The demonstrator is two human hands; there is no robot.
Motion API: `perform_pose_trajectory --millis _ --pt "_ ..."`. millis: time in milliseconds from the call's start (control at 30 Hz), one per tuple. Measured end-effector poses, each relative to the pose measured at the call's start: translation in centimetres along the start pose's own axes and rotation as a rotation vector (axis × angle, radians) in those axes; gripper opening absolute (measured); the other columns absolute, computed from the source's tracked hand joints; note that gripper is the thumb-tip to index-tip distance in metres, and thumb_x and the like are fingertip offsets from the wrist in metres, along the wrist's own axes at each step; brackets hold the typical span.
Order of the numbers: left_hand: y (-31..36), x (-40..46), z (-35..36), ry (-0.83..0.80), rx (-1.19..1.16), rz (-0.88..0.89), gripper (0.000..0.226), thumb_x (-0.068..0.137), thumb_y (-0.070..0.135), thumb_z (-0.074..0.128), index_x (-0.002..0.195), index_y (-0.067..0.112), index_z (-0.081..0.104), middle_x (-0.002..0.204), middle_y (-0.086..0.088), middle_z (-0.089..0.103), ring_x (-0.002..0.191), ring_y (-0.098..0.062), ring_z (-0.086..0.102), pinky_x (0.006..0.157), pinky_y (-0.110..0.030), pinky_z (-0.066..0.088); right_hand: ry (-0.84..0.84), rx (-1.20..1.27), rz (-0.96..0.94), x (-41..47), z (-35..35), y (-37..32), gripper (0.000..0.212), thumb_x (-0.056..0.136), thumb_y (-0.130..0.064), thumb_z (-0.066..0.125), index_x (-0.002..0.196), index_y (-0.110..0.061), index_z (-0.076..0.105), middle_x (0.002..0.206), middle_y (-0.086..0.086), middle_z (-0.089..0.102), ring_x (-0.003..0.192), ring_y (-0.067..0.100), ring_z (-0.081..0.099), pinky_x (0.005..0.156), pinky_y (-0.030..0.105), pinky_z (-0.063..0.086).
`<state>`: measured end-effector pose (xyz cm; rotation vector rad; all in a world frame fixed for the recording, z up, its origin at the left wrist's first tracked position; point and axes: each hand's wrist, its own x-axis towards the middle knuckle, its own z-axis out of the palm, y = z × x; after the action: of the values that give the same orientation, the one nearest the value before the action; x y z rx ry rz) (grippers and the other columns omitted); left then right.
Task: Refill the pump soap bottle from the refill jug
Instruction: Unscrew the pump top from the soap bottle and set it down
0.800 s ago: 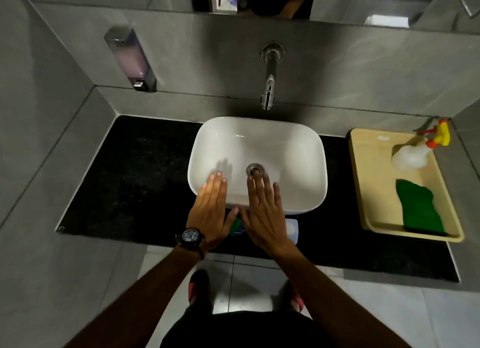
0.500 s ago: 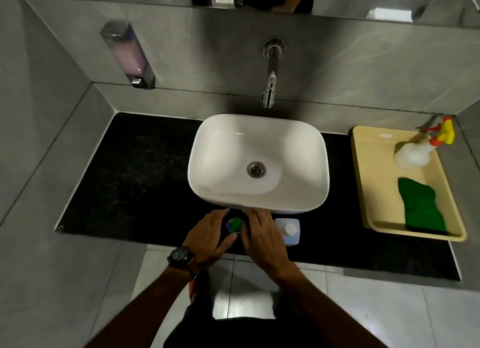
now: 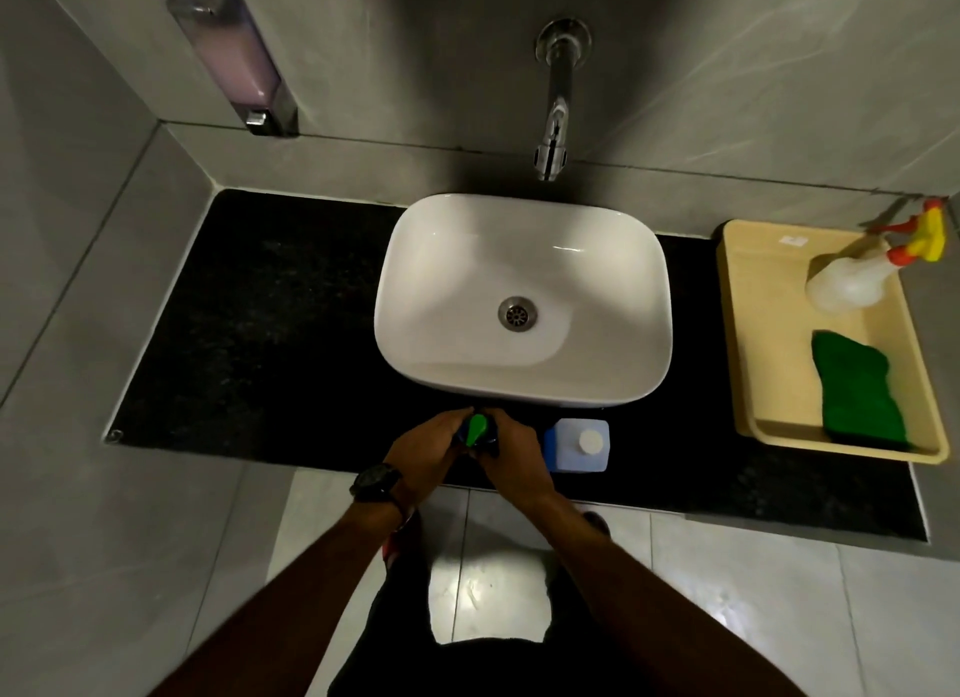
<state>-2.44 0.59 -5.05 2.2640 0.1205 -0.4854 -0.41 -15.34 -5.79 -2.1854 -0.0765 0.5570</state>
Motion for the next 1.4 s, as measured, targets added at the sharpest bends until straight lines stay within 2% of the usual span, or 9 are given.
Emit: perform_pose_trajectory --millis 200,300,433,600,767,867,1000,1200,1400 --pt "1.8 -1.2 -3.0 0.06 -0.001 0.162 0.045 0.096 0.034 0.06 0.14 0.032 0.051 0.137 0.007 0.061 0.125 -0.014 0.058 0.107 -0.037 0.047 0.015 0.021 -0.084 -1.2 -3.0 -1.8 0.05 0.084 -0.026 0.084 0.125 -0.021 0.054 0.114 -0.001 0.073 0.1 0.008 0.068 0.074 -0.001 0.043" --pt "4.6 -1.9 -5.1 0.095 -0.153 0.254 0.046 0.1 0.034 0.053 0.145 0.032 0.045 0.144 0.009 0.055 0.133 -0.006 0.051 0.114 -0.026 0.039 0.071 0.061 -0.177 -2.0 -6.4 -4.1 0.052 0.08 -0.042 0.083 0.122 -0.03 0.054 0.106 -0.011 0.072 0.094 -0.001 0.067 0.075 0.005 0.048" --pt "10.0 -2.0 -7.0 0.184 -0.36 0.346 0.042 0.103 0.03 0.047 0.145 0.026 0.048 0.146 0.018 0.05 0.136 0.007 0.041 0.11 -0.011 0.031 0.082 0.055 -0.31 -1.6 -10.3 -7.1 0.049 0.083 -0.024 0.085 0.126 -0.02 0.061 0.111 -0.008 0.073 0.1 0.001 0.071 0.089 0.017 0.057" --pt "15.0 -0.5 -9.5 0.39 -0.419 0.284 0.031 0.085 0.026 0.076 0.109 0.041 0.065 0.11 0.021 0.068 0.109 0.001 0.063 0.098 -0.022 0.053 0.152 0.05 -0.356 -0.7 -13.6 -10.2 0.055 0.081 -0.016 0.088 0.131 -0.012 0.064 0.117 0.001 0.076 0.106 0.01 0.073 0.096 0.025 0.059" --pt "19.0 1.4 -10.4 0.415 -0.409 0.357 0.051 0.075 0.051 0.077 0.112 0.022 0.06 0.113 0.004 0.069 0.1 -0.011 0.068 0.091 -0.027 0.057 0.163 0.082 -0.335 -0.2 -15.3 -11.8 0.052 0.08 -0.014 0.088 0.127 -0.02 0.066 0.104 -0.03 0.066 0.093 -0.017 0.066 0.089 0.01 0.055" --pt "20.1 0.9 -9.9 0.346 -0.407 0.428 0.049 0.088 0.057 0.058 0.134 0.043 0.044 0.12 0.032 0.06 0.105 0.005 0.064 0.082 -0.002 0.046 0.225 0.103 -0.331 -0.2 -15.9 -12.3 0.055 0.08 -0.016 0.088 0.13 -0.022 0.065 0.109 -0.02 0.071 0.097 -0.006 0.07 0.092 0.022 0.059" --pt "19.4 0.1 -10.3 0.384 -0.432 0.477 0.04 0.1 0.034 0.048 0.122 0.067 0.048 0.114 0.054 0.053 0.11 0.025 0.052 0.078 0.008 0.037 0.31 0.113 -0.269 0.3 -17.2 -12.5 0.058 0.082 -0.023 0.086 0.136 -0.021 0.062 0.123 -0.002 0.074 0.108 0.014 0.072 0.095 0.036 0.061" --pt "19.4 1.1 -12.3 0.515 -0.294 0.504 0.031 0.095 0.027 0.063 0.123 0.036 0.058 0.117 0.028 0.06 0.113 0.006 0.059 0.094 -0.007 0.045 0.344 0.065 -0.254 0.7 -18.1 -12.7 0.059 0.083 -0.023 0.087 0.135 -0.025 0.061 0.125 0.0 0.074 0.111 0.016 0.072 0.097 0.038 0.06" --pt "20.7 1.7 -13.1 0.482 -0.303 0.489 0.039 0.084 0.029 0.076 0.12 0.031 0.062 0.112 0.02 0.065 0.103 0.008 0.06 0.09 -0.003 0.046 0.303 0.054 -0.327 0.7 -17.4 -13.2 0.057 0.082 -0.022 0.087 0.133 -0.022 0.062 0.122 0.001 0.075 0.11 0.017 0.072 0.098 0.034 0.059"
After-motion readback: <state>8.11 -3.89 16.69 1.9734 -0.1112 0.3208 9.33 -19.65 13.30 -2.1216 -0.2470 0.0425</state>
